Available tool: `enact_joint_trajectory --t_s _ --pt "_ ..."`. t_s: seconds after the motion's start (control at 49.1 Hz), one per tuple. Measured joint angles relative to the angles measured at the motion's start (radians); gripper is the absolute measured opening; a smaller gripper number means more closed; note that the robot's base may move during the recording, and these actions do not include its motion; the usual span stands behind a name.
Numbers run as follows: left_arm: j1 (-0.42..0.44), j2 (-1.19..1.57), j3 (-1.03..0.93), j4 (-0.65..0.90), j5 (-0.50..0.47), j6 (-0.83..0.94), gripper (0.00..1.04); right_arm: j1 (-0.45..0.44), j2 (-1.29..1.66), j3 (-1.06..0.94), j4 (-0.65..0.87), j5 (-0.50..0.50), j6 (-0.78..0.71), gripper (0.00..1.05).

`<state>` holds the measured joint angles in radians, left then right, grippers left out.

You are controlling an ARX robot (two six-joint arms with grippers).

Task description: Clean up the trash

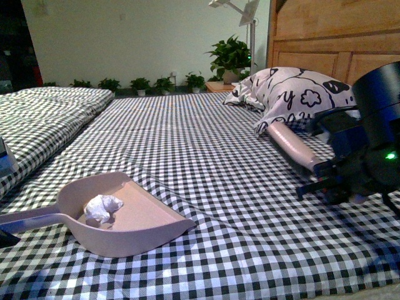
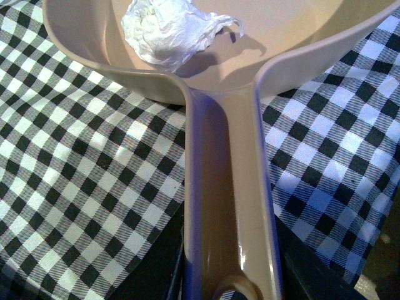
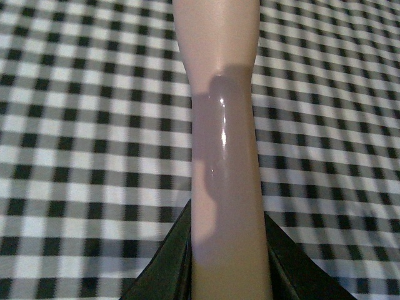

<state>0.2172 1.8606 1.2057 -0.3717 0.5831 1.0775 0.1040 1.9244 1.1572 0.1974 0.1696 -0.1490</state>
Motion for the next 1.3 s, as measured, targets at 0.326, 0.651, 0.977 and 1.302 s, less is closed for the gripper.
enact_joint_trajectory --t_s 0.326,0.651,0.977,1.302 --pt "0.003 0.000 -0.018 0.144 0.087 -0.066 0.28 -0.119 -0.166 -0.047 -0.006 -0.096 0.052 0.20" --pt "0.013 -0.179 -0.095 0.500 0.050 -0.455 0.28 -0.253 -0.424 -0.126 -0.042 -0.214 0.103 0.20" --pt "0.052 -0.480 -0.301 0.666 -0.069 -0.795 0.28 -0.327 -0.776 -0.205 -0.084 -0.421 0.175 0.20" --pt "0.125 -0.861 -0.480 0.626 -0.097 -0.867 0.28 -0.438 -1.131 -0.258 -0.119 -0.598 0.233 0.20"
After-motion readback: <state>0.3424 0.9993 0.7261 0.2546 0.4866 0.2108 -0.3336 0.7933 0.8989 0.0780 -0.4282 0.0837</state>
